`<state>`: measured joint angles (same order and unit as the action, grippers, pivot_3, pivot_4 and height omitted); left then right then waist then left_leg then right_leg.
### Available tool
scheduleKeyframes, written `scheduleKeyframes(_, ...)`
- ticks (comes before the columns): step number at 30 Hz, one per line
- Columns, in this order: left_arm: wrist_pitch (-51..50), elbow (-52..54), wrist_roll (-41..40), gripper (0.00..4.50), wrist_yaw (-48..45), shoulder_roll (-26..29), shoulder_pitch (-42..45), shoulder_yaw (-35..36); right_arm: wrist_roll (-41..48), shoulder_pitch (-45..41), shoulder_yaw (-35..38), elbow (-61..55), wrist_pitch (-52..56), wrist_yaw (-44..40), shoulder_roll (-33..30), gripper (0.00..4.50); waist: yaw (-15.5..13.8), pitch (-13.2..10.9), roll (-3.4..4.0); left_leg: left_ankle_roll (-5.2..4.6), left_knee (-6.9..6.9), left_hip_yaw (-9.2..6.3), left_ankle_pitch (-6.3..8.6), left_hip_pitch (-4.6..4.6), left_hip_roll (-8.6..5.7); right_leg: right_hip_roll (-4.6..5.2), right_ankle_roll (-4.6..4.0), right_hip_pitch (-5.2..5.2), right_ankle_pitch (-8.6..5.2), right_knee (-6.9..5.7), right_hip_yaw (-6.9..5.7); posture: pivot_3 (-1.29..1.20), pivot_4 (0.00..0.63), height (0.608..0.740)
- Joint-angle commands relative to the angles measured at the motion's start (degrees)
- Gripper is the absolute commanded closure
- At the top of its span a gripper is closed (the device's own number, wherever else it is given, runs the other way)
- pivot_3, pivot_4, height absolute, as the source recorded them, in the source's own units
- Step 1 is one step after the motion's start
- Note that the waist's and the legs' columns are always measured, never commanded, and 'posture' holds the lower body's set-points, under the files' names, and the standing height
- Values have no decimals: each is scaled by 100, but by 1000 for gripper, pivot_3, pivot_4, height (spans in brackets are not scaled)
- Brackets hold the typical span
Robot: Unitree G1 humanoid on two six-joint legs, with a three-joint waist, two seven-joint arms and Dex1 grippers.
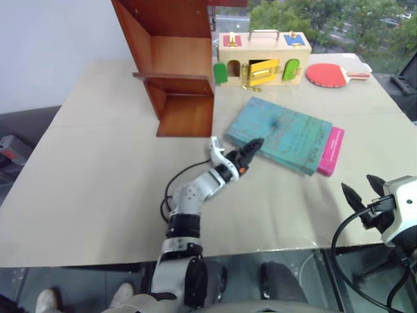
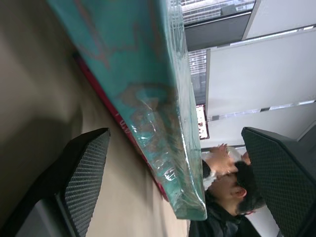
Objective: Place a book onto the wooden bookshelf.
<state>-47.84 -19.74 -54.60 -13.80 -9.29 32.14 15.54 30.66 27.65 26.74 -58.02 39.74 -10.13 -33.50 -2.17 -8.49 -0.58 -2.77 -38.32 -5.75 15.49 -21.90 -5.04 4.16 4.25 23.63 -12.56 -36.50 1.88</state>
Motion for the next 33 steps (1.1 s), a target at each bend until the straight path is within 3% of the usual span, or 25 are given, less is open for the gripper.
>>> scheduleKeyframes(1, 143, -192, -70, 0, 192, -438, 203, 71, -17, -1, 6, -198, -148, 72, -14, 1768, 0, 0, 0, 0, 0, 0, 0, 0, 0, 0, 0, 0, 0, 0, 0, 0, 150, 740)
scheduleKeyframes(7, 350, -429, -290, 0, 395, -571, 402, 121, -1, -10, -58, -198, -200, 153, -14, 1768, 2, 3, 4, 0, 0, 1, 0, 6, 2, 0, 2, -5, -1, -1, 1, 0, 150, 740)
scheduleKeyframes(10, 463, -589, -433, 755, 469, -611, 540, 175, -11, -29, -74, -198, -201, 192, 2, 1688, 5, 8, 10, 0, -1, 2, 0, 8, 2, -1, 2, -6, -1, -2, 1, 0, 150, 740)
scheduleKeyframes(17, 378, -516, -623, 3916, 480, -363, 476, 107, -1, -52, -146, -198, -215, 297, -2, 1688, 12, 15, 18, 1, 0, 4, -1, 10, 5, -4, 2, -6, -1, -3, 3, 0, 150, 740)
scheduleKeyframes(19, 267, -381, -708, 4432, 525, -227, 387, 93, -13, -70, -164, -198, -198, 309, 1, 1688, 6, 18, 18, 0, -2, 4, 0, 13, 5, -4, 3, -10, -1, -3, 3, 0, 150, 740)
scheduleKeyframes(28, -637, 378, -884, 4432, 347, 686, -131, 117, -160, -238, -349, -170, -109, 263, 53, 1688, 30, 6, 3, 6, 1, 1, -4, 3, 6, -8, 1, 2, -1, -4, 2, 0, 150, 740)
scheduleKeyframes(29, -704, 394, -892, 3721, 294, 768, -167, 128, -184, -270, -379, -147, -106, 240, 62, 1688, 37, 6, 3, 6, 1, 1, -4, 3, 6, -8, 1, 3, -1, -3, 3, 0, 150, 740)
scheduleKeyframes(30, -742, 390, -901, 3527, 279, 820, -190, 157, -206, -313, -414, -115, -108, 215, 64, 1688, 37, 6, 3, 6, 2, 1, -4, 3, 6, -9, 1, 3, -1, -3, 3, 0, 150, 740)
scheduleKeyframes(33, -729, 299, -932, 2197, 335, 783, -173, 268, -262, -478, -505, -8, -98, 148, 64, 1688, 13, 5, 3, 6, 2, -1, -3, 2, 5, -7, 0, 3, -1, -2, 1, 0, 150, 740)
